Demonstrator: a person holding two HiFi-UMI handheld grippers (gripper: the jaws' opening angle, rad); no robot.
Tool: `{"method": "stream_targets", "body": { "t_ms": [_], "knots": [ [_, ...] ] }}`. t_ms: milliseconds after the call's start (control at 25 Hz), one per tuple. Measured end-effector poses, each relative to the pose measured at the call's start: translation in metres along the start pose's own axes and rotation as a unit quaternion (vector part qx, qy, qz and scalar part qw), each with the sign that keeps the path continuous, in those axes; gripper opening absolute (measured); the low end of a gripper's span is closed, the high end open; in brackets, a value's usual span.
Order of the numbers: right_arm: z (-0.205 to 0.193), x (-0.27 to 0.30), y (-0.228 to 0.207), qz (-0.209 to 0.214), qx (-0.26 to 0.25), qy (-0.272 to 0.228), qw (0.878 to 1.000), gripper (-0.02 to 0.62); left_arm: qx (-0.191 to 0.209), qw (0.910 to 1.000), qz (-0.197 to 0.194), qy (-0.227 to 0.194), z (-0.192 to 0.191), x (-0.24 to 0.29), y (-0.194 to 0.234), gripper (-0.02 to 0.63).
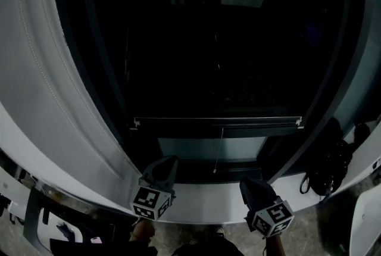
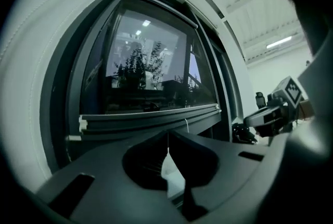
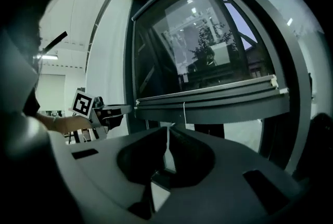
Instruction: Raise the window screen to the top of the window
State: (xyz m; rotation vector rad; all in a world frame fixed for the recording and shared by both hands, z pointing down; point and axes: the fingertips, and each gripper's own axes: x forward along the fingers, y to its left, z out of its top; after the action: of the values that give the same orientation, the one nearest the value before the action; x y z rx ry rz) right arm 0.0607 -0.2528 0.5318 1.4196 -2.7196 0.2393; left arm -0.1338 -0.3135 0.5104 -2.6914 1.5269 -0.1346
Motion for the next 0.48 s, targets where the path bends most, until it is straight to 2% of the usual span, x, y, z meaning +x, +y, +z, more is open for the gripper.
{"method": "stream_targets", "body": {
  "t_ms": [160, 320, 400, 480],
  "knots": [
    [0.023, 0.024, -0.030, 0.007, -0.048, 0.008, 0.999, 0.021, 0.030, 0.9995, 0.010, -0.001, 0.021, 0.029, 0.024, 0.002],
    [0.044, 0.047, -0.049, 0.031, -0.104, 0.014, 0.994, 0.023, 0.070, 0.9973, 0.005, 0.022, 0.028, 0.054, 0.035, 0.002],
    [0.052, 0.059, -0.058, 0.040, -0.143, 0.020, 0.989, 0.023, 0.107, 0.9934, 0.003, 0.043, 0.026, 0.066, 0.041, 0.002],
    [0.058, 0.068, -0.068, 0.047, -0.185, 0.029, 0.981, 0.023, 0.159, 0.9852, 0.006, 0.064, 0.023, 0.076, 0.048, 0.002]
  ]
}}
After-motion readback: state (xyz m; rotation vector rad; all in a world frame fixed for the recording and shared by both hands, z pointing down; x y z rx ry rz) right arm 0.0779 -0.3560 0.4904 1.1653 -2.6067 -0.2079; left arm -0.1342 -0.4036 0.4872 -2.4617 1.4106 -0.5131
